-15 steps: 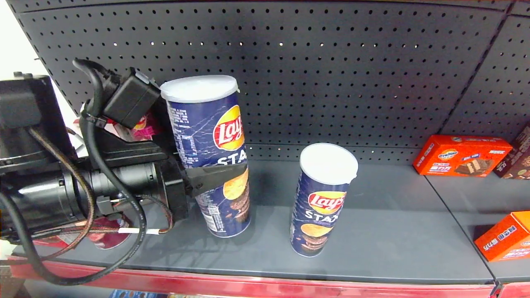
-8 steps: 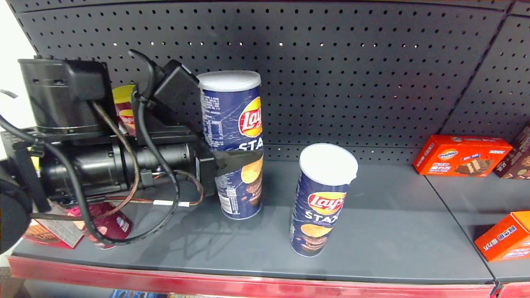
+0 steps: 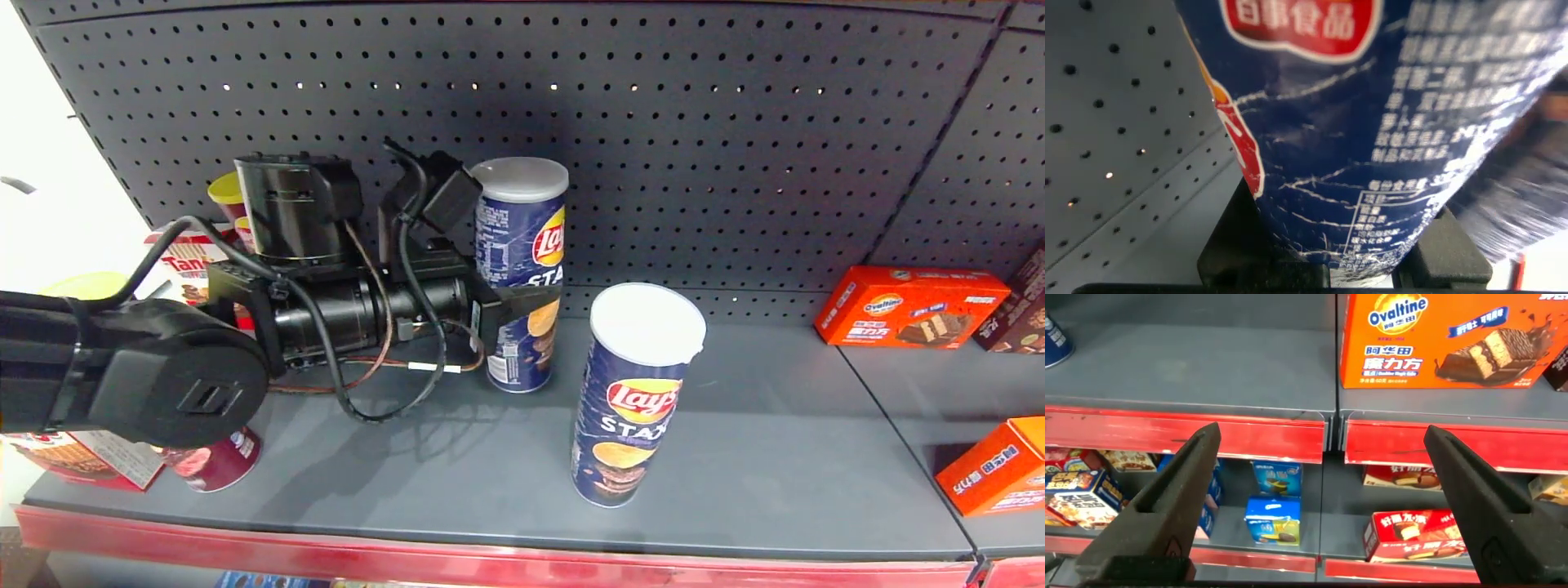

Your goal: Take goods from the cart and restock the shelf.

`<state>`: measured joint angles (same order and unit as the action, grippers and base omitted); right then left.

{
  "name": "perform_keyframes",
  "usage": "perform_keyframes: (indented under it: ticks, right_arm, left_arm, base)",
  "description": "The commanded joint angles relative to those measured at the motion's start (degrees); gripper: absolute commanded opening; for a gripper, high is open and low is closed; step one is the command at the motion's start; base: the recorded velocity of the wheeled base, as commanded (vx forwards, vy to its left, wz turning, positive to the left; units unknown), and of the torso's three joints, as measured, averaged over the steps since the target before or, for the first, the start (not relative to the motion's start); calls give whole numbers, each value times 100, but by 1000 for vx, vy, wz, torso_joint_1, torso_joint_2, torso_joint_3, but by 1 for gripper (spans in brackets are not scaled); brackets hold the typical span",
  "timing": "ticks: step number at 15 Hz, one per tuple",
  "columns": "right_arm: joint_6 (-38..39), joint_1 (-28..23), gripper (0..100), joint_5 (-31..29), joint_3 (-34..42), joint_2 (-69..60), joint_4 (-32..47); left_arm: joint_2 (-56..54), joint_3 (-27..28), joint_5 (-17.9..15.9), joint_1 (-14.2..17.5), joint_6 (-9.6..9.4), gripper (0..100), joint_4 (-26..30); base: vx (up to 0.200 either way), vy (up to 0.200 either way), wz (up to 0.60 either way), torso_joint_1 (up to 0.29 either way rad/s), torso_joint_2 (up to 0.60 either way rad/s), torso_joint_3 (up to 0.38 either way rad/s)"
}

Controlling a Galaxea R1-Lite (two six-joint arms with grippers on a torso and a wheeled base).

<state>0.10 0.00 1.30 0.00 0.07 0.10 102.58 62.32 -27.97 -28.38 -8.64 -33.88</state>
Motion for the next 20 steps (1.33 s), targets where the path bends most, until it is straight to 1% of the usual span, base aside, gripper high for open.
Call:
perform_keyframes:
  ticks: [1, 2, 4, 5, 11, 13, 20]
  right_arm:
    - [-1, 0, 100, 1, 0, 1, -1]
    - [-1, 0, 100, 1, 0, 1, -1]
    - [-1, 0, 100, 1, 0, 1, -1]
    - [-1, 0, 100, 1, 0, 1, -1]
    - [-1, 0, 100, 1, 0, 1, -1]
    - [-1, 0, 100, 1, 0, 1, -1]
    - [-1, 0, 100, 1, 0, 1, -1]
  left_arm:
    - [412, 79, 2, -10, -6, 0, -189]
    - [587, 149, 10, -27, -6, 0, -400]
    - [833, 281, 10, -36, -6, 0, -629]
    - [886, 334, 10, -36, 3, 0, -638]
    - [1493, 1107, 10, -36, 3, 0, -638]
    - [1589, 1169, 10, -62, 3, 0, -638]
    - [1730, 1133, 46, -62, -6, 0, -638]
  base:
    - [0, 0, 0, 0, 0, 0]
    - [0, 0, 0, 0, 0, 0]
    - [0, 0, 0, 0, 0, 0]
    - [0, 0, 0, 0, 0, 0]
    - [0, 0, 0, 0, 0, 0]
    - [0, 0, 0, 0, 0, 0]
    - [0, 0, 0, 0, 0, 0]
